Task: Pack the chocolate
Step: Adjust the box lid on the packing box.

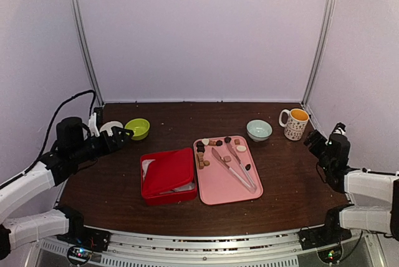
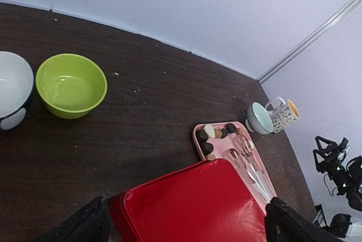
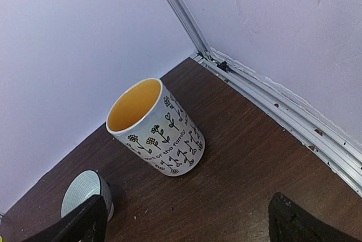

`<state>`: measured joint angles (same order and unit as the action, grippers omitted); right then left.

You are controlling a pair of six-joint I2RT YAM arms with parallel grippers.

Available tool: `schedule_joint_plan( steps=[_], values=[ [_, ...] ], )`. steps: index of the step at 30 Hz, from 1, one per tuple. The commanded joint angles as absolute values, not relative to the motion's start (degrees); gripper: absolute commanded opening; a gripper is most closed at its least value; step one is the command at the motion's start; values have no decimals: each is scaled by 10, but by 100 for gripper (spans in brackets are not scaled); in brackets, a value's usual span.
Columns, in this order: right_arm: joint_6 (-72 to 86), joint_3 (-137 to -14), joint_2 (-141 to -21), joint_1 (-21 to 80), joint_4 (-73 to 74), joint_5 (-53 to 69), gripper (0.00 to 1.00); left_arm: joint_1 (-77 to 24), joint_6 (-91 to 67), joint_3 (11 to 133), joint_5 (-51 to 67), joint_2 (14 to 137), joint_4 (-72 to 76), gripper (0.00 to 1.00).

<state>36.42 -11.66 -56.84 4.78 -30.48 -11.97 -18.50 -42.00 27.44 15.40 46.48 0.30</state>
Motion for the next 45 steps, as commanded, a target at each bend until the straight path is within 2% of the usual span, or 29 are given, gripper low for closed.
schedule_joint_plan(
  steps=[1,5,14,24,31,36,45],
  values=[
    [369,-160,-597,51,-268,-113,100,-250,-377,325,121,498,36,98],
    [369,-174,-623,51,-263,-92,100,-314,-330,387,96,542,-5,98],
    [374,-186,-639,52,-255,-82,100,-495,-255,519,-68,632,-155,98],
    [368,-181,-631,52,-257,-77,100,-744,-199,692,-349,813,-346,98],
    [364,-182,-632,51,-256,-82,100,-779,-201,750,-364,922,-376,98],
    [364,-182,-633,52,-261,-79,100,-787,-241,809,-413,999,-457,98],
    [362,-186,-638,52,-260,-81,100,-790,-301,849,-447,1069,-539,97]
  ],
)
